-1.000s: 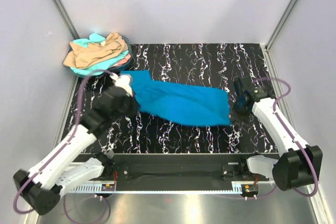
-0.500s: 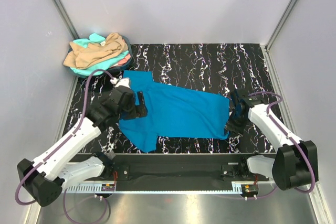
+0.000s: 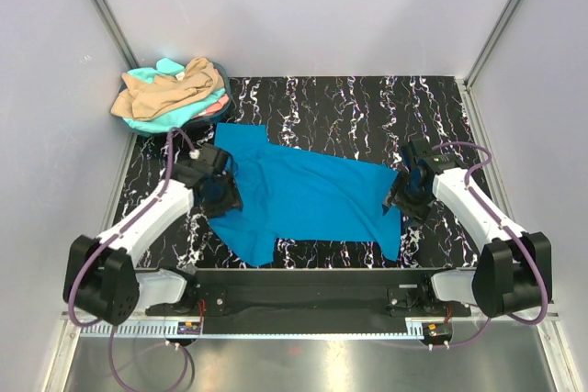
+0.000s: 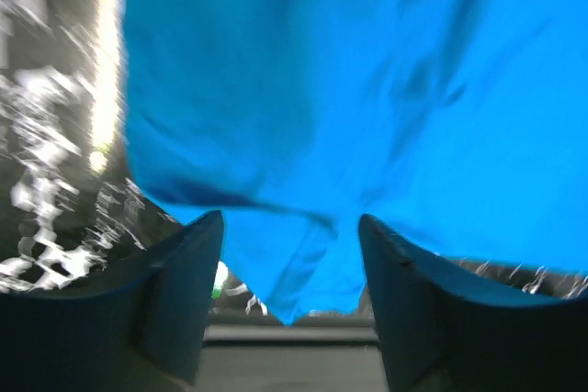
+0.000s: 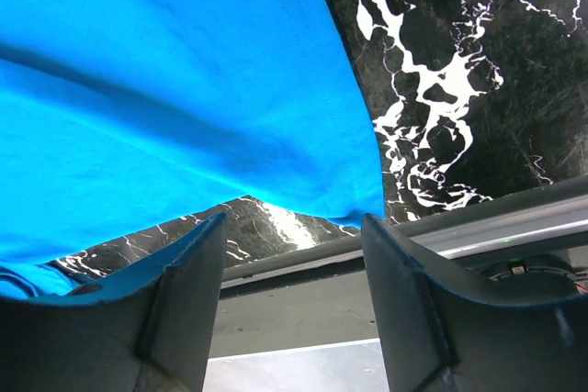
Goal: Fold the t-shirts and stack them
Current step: Flatten the tshirt out
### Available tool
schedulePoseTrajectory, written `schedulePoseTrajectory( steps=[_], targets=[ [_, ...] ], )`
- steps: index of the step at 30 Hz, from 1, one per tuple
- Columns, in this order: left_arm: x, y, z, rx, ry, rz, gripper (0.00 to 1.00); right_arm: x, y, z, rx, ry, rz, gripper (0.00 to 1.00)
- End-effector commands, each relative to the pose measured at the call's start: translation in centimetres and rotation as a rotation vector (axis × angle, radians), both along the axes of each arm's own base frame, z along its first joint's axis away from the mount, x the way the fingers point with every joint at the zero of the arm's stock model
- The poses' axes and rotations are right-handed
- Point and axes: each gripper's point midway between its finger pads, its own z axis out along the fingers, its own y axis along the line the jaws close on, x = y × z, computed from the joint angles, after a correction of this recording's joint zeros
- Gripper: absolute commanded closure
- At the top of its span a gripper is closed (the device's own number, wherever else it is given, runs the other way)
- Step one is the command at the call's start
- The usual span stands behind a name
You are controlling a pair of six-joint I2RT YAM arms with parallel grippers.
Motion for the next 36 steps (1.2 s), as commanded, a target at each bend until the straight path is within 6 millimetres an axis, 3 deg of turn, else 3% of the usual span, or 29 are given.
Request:
schedulePoseTrajectory(
  steps=[1, 4, 12, 20, 27, 36],
  targets=[
    [-1.1, -4.6, -0.6, -0.102, 0.036, -0.128, 0.50, 0.9, 0.6, 0.1, 0.028, -0.018, -0.011, 0.33],
    [-2.1, -6.1, -0.8, -0.022, 0.059, -0.208, 0.56, 0.7, 0.3, 0.0, 0.008, 0.000, -0.036, 0.36],
    [-4.6, -7.3, -3.6, 0.053, 0.153, -0.274, 0.52, 0.8, -0.2, 0.5, -0.015, -0.021, -0.090, 0.41],
    [-3.5, -6.4, -5.3, 0.205, 0.183, -0.258, 0.55, 0.4, -0.2, 1.0, -0.004, -0.042, -0.100, 0.41],
    [-3.0, -6.3, -5.9, 0.236, 0.179, -0.253, 0.57, 0.4, 0.0, 1.1, 0.010, -0.046, -0.105, 0.42],
    [-3.9, -6.0, -6.5, 0.235, 0.210, -0.264, 0.64, 0.5, 0.1, 1.0, 0.015, -0.042, -0.108, 0.42]
  ],
)
